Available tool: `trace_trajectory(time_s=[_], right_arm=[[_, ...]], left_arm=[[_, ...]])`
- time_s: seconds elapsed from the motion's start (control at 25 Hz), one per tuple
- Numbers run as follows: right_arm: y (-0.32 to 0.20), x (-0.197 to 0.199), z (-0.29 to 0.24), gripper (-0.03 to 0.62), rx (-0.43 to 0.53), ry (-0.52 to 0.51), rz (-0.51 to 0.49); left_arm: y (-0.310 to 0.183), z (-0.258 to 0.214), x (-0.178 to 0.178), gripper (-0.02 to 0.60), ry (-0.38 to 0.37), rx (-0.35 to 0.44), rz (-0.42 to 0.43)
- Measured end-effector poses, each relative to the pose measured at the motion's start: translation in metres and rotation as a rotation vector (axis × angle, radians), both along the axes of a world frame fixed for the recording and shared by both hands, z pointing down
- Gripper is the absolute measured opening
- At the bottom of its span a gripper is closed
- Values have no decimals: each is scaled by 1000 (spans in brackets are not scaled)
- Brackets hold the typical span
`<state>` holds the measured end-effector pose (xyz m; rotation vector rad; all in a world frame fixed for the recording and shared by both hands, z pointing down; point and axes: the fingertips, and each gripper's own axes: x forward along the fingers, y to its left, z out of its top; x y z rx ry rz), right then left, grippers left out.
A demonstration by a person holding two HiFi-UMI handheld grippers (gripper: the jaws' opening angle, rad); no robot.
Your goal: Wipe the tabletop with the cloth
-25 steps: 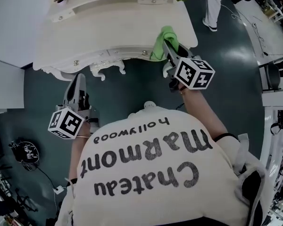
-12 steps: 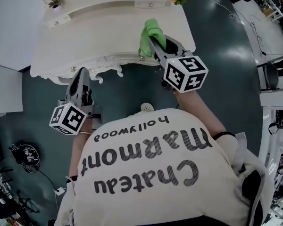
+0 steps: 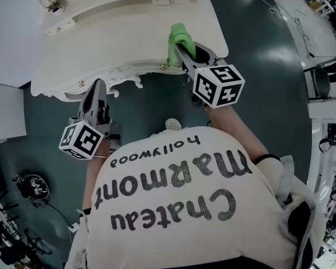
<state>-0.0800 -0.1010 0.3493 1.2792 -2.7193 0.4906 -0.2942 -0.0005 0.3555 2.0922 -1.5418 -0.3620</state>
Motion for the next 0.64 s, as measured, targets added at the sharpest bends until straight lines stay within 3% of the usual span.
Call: trace_trajectory(time_s=[0.64], right_arm=[[-6, 11, 12, 94, -19, 21, -18]], left_arm=[[-9, 7, 12, 6, 8, -22, -2]])
